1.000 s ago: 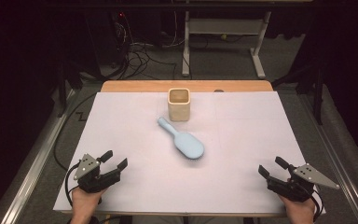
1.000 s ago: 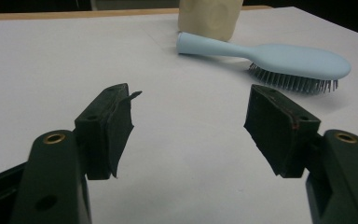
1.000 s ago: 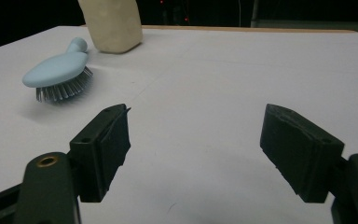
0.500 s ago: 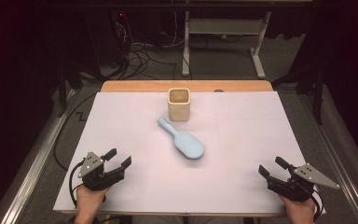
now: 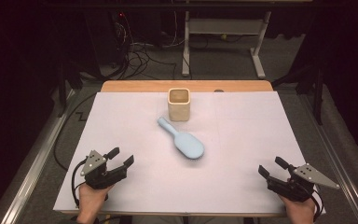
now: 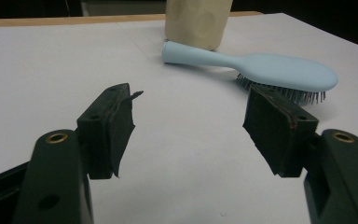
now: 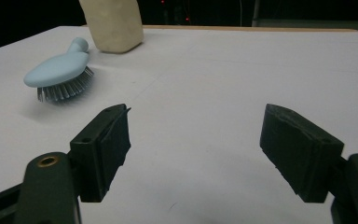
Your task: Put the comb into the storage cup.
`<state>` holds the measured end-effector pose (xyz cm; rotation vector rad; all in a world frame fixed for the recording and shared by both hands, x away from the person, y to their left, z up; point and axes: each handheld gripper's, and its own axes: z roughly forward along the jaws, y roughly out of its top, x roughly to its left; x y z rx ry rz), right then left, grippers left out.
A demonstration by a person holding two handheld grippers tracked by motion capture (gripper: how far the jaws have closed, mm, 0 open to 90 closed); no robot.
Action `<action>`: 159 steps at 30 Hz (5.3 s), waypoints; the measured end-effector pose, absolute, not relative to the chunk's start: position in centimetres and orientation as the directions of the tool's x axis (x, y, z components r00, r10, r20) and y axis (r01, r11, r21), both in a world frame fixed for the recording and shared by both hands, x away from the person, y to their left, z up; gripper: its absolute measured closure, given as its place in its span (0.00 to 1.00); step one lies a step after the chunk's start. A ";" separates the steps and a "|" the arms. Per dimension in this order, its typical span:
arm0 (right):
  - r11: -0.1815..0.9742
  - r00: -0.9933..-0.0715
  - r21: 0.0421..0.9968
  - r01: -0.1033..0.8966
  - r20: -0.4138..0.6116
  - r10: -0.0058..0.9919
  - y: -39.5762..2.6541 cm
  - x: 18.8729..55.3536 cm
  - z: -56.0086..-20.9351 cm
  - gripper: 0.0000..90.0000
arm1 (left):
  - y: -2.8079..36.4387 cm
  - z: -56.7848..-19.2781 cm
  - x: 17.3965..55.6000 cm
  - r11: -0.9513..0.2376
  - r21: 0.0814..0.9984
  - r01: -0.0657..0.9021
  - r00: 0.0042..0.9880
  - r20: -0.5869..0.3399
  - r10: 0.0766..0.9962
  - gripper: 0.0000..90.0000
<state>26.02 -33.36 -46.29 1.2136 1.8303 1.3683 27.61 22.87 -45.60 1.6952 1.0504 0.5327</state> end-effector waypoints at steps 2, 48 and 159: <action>0.077 -0.444 0.939 0.336 0.086 0.892 -33.4 26.0 -46.3 0.27 | 22.8 -45.6 27.6 -0.093 0.917 0.388 0.521 -0.135 0.843 0.37; 0.079 -0.452 0.941 0.328 0.083 0.888 -33.3 25.8 -46.2 0.27 | 20.0 -44.8 29.8 -0.128 0.907 0.400 0.576 -0.141 0.805 0.38; 0.081 -0.473 0.941 0.328 0.090 0.877 -33.1 26.0 -46.3 0.28 | 10.6 -40.5 39.9 -0.291 0.867 0.405 0.609 -0.018 0.793 0.38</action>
